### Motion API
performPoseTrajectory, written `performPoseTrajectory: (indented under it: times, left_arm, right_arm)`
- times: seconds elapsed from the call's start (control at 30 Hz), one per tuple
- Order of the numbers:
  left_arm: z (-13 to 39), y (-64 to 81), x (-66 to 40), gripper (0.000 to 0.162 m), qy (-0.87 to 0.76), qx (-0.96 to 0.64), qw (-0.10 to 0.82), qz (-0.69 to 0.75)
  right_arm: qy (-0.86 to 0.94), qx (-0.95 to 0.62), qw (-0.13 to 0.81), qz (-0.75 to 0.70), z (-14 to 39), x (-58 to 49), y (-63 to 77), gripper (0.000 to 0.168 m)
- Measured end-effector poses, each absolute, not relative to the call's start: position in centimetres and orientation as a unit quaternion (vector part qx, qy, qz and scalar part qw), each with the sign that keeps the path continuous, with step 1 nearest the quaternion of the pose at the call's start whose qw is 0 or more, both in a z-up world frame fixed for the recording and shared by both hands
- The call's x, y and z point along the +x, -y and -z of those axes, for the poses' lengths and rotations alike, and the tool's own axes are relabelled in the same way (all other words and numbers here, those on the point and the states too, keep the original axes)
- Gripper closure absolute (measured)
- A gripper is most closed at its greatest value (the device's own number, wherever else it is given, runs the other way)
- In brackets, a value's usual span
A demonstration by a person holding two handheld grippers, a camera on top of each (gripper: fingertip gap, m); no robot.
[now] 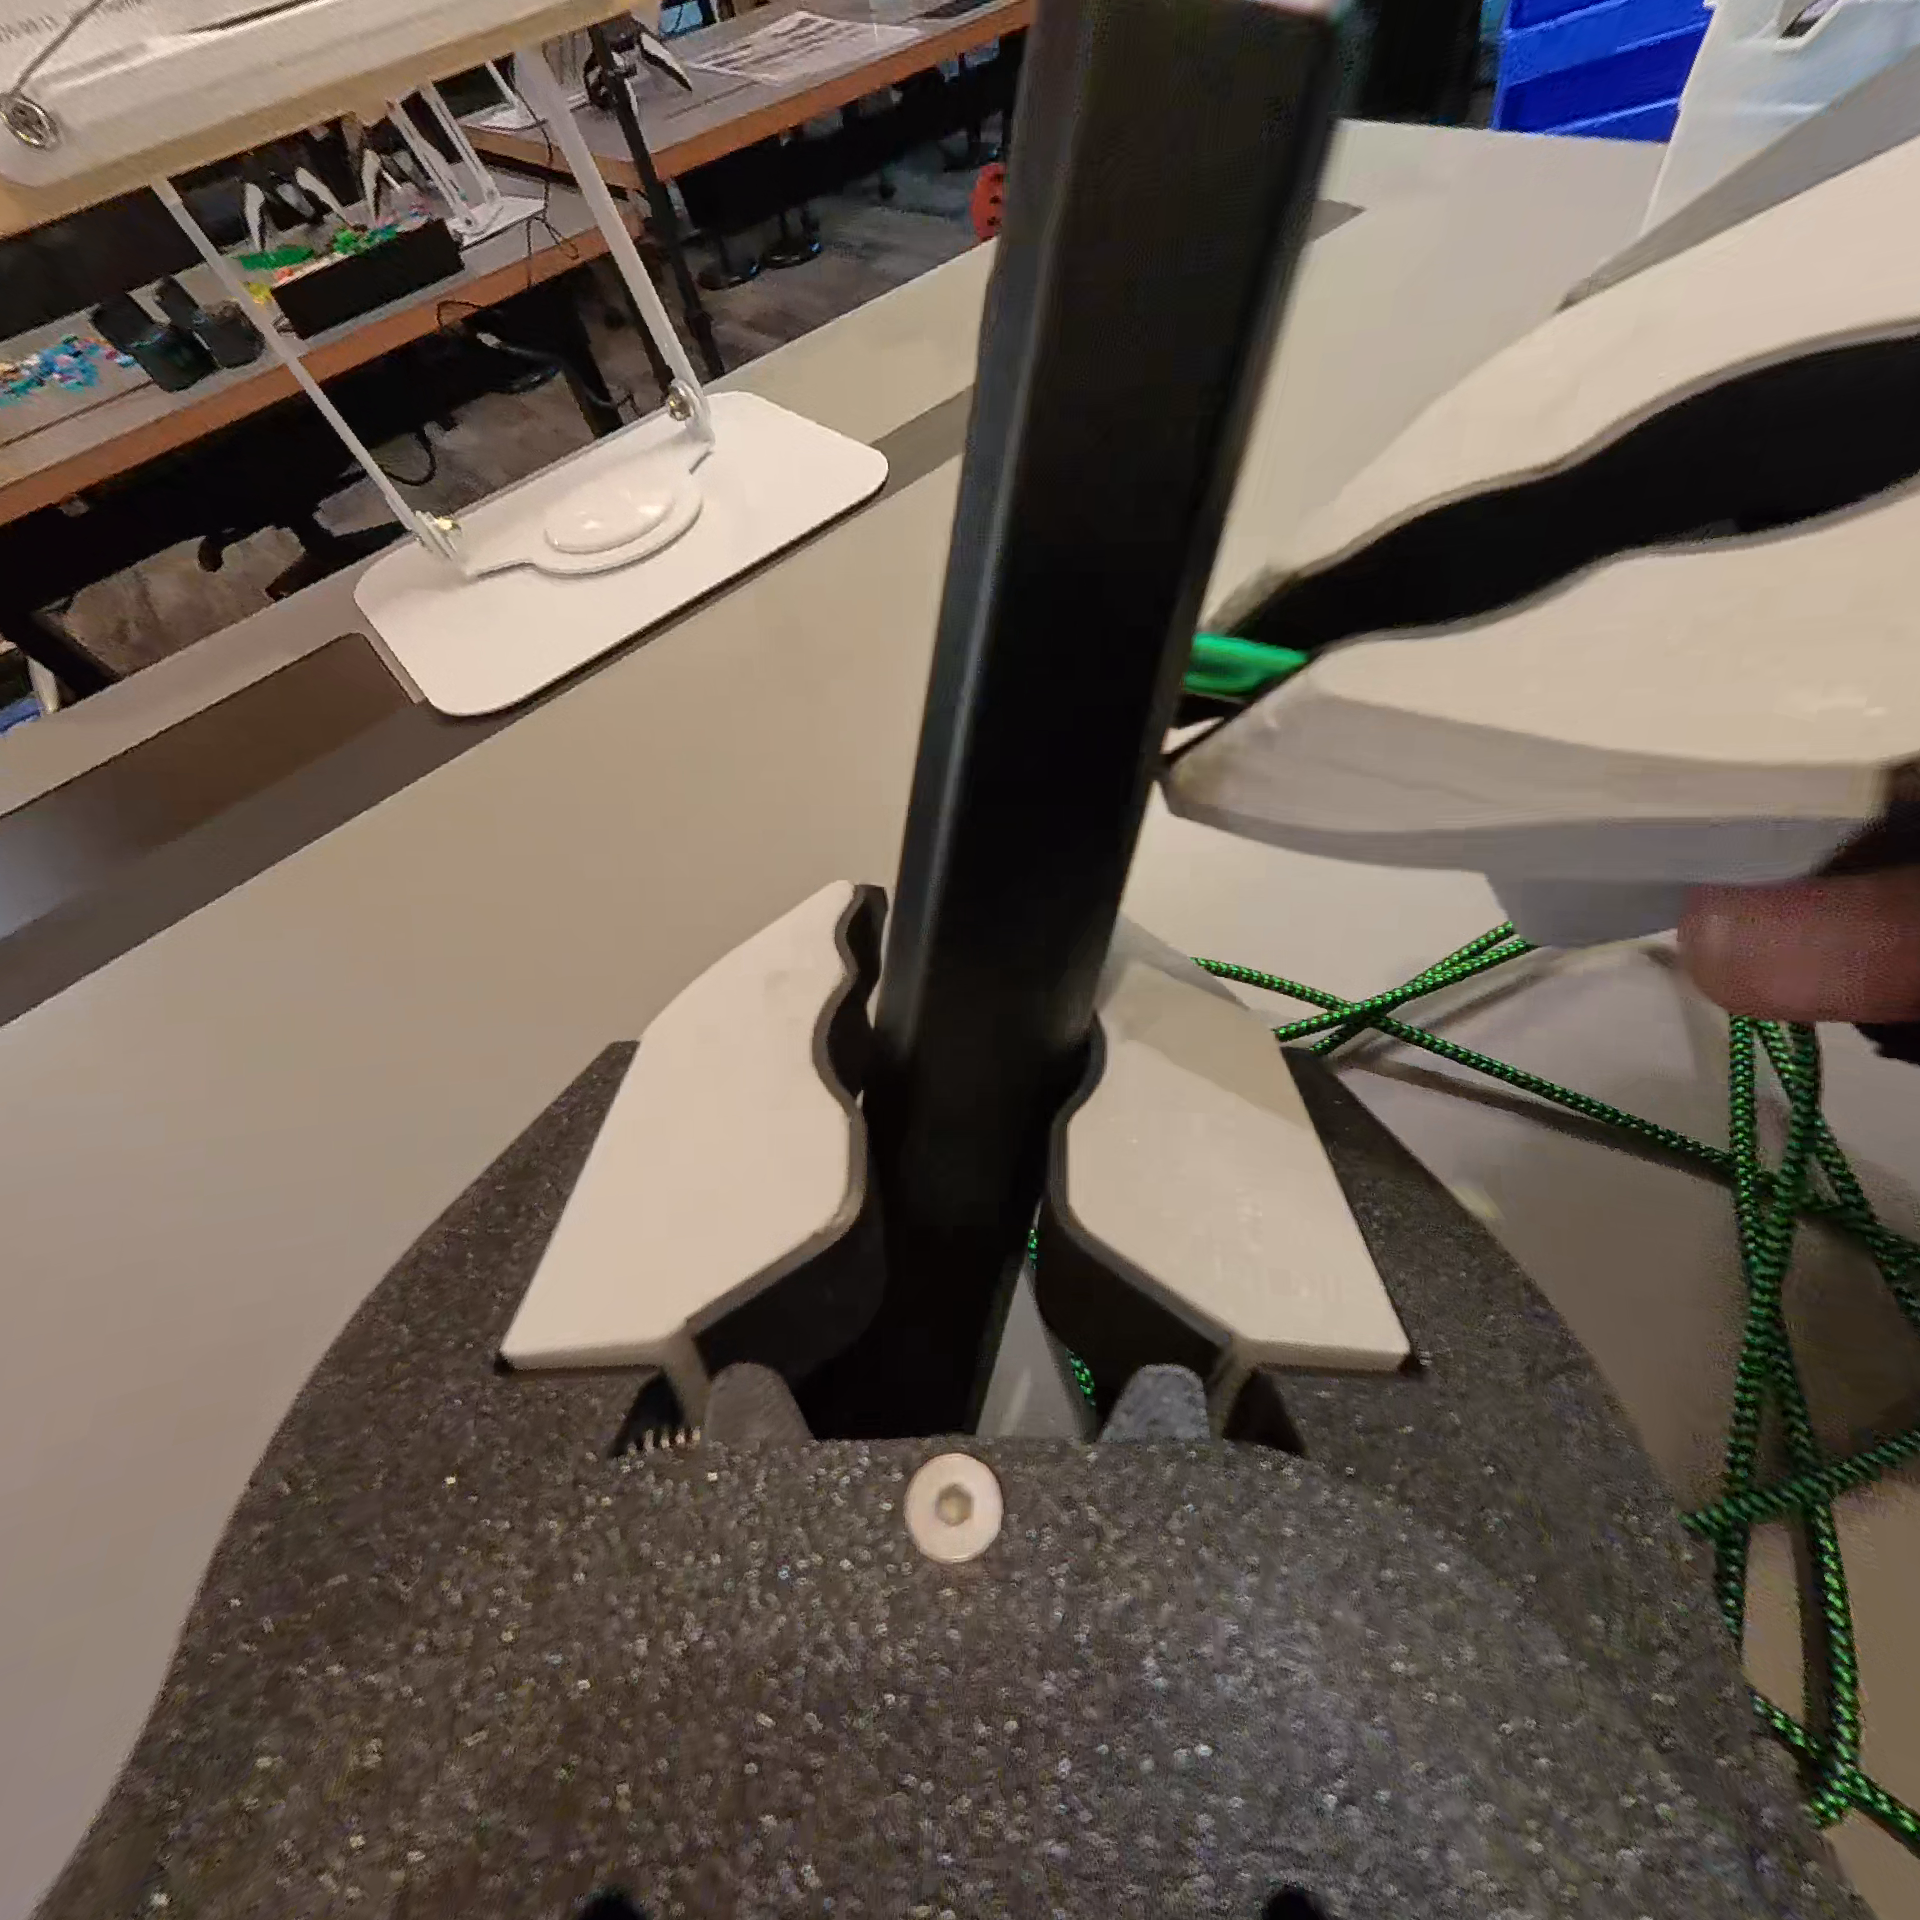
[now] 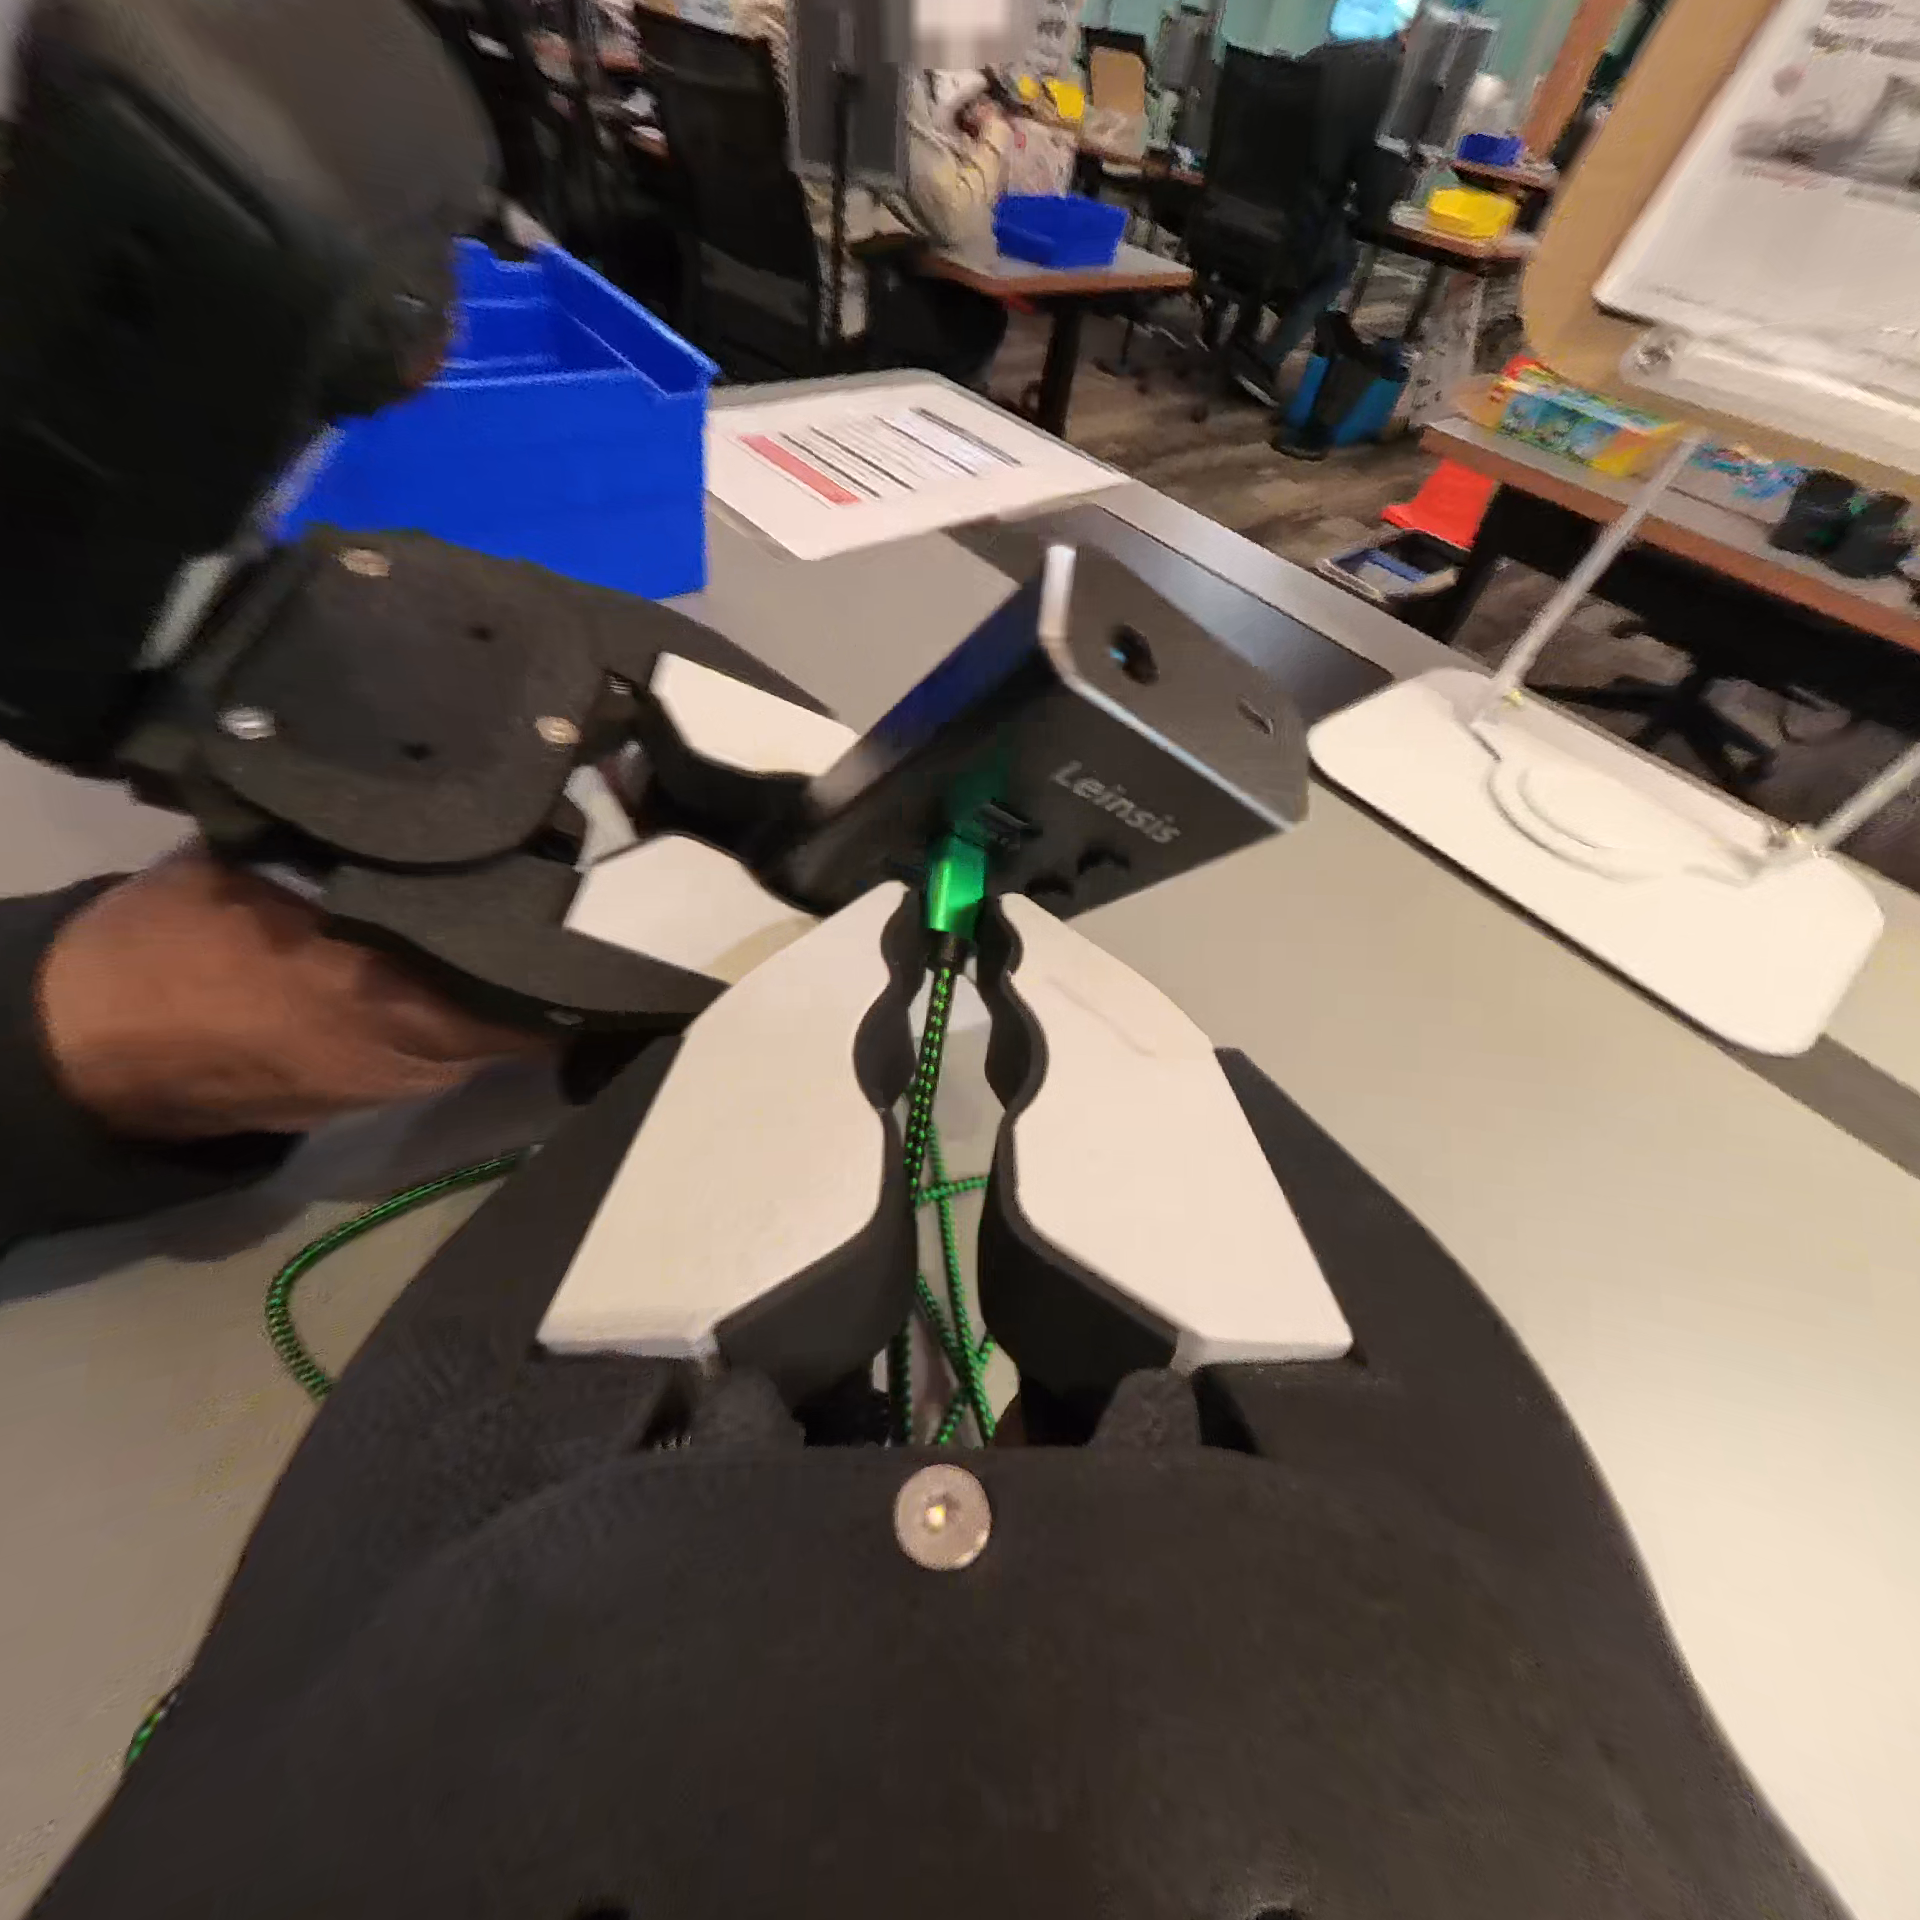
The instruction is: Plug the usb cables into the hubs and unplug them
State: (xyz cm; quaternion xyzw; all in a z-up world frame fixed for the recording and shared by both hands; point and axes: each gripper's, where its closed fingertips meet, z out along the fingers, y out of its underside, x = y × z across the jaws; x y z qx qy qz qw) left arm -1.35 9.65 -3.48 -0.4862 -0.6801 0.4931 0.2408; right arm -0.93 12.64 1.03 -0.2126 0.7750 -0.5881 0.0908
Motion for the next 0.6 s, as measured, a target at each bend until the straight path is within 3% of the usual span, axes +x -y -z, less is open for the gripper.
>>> performPoseTrajectory:
  times: [0.1,0.23,0.33,0.6]
  left_arm:
    - [3.9,-9.7,-1.5,0.130,0.686,-0.483,0.256,-0.480]
    - [3.2,-9.5,-1.1,0.130,0.672,-0.495,0.222,-0.504]
    - [2.9,-9.5,-1.3,0.130,0.674,-0.489,0.246,-0.496]
    - [3.8,-9.6,-1.4,0.130,0.690,-0.480,0.274,-0.468]
  right_arm:
    - [-0.787,-0.169,0.125,0.580,-0.8,-0.8,-12.6,0.159]
    - [-0.778,-0.208,0.079,0.588,-1.1,-0.8,-12.8,0.159]
    - [-0.776,-0.179,0.144,0.587,-1.6,-0.8,-12.6,0.159]
    - [-0.783,-0.176,0.100,0.589,-0.9,-0.8,-12.4,0.159]
